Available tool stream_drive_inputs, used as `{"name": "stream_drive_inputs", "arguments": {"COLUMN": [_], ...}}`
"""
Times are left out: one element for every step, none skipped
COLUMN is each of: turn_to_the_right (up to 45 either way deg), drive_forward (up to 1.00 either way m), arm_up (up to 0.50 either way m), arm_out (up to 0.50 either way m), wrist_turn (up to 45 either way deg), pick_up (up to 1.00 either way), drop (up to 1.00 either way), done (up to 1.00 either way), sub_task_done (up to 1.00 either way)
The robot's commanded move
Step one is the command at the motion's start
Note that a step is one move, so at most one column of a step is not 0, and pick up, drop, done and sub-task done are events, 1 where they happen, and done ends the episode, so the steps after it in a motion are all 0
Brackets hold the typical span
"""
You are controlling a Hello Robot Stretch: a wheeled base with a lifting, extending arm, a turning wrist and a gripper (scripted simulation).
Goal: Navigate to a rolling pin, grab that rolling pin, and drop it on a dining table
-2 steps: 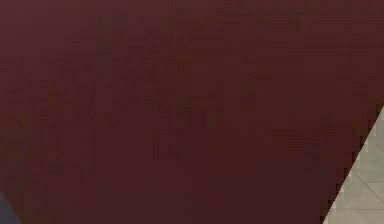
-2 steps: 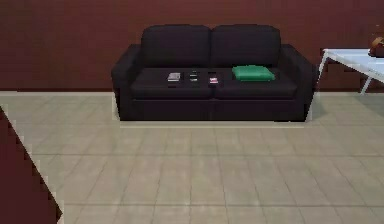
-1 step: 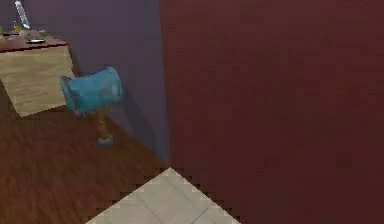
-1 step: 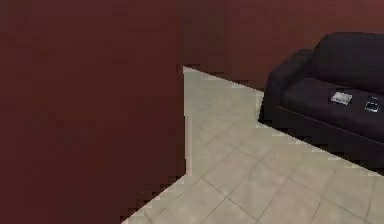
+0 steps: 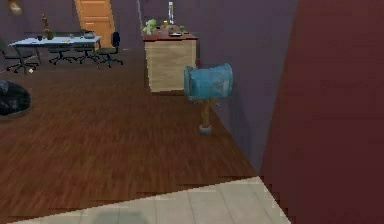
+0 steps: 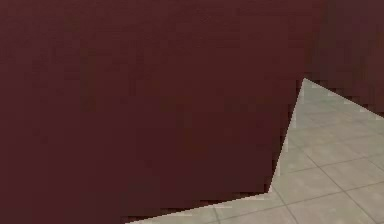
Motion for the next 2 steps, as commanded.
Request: {"name": "stream_drive_inputs", "arguments": {"turn_to_the_right": [-3.0,0.0], "drive_forward": [0.00,0.90], "arm_up": [0.00,0.00], "arm_out": [0.00,0.00], "wrist_turn": [0.0,0.0], "pick_up": [0.00,0.00], "drop": [0.00,0.00], "done": [0.00,0.00], "sub_task_done": [0.00,0.00]}}
